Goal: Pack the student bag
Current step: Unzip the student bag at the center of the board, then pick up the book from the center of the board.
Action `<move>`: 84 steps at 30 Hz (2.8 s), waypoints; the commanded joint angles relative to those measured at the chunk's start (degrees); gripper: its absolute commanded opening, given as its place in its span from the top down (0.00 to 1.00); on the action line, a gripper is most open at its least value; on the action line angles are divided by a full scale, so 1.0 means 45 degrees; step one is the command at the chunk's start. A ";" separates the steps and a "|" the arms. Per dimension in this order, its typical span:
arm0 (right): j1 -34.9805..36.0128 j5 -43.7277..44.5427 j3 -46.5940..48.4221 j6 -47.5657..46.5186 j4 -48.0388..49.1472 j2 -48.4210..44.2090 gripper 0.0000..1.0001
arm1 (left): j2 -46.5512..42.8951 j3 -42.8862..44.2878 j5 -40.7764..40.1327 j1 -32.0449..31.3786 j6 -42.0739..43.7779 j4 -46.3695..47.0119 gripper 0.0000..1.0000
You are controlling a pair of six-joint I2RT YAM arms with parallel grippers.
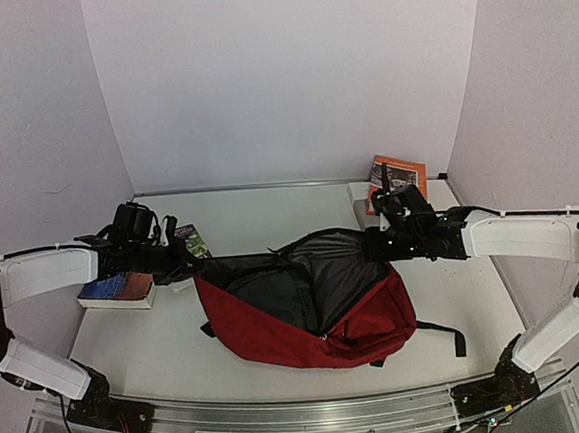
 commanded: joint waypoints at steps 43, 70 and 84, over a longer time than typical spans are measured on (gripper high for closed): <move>-0.5233 -0.2736 0.1781 0.0609 -0.0820 -0.0952 0.02 | -0.3184 -0.0202 0.1474 0.1756 -0.0242 -0.1150 0.09; -1.0150 -0.6950 0.3234 0.2474 0.5704 0.6875 0.17 | -0.5127 -0.1233 0.2183 0.1679 -0.1025 -0.1441 0.08; -1.0368 -0.9311 0.2552 0.5143 0.9942 0.8525 0.38 | -0.5514 -0.1102 0.1823 0.1655 -0.1000 -0.2049 0.08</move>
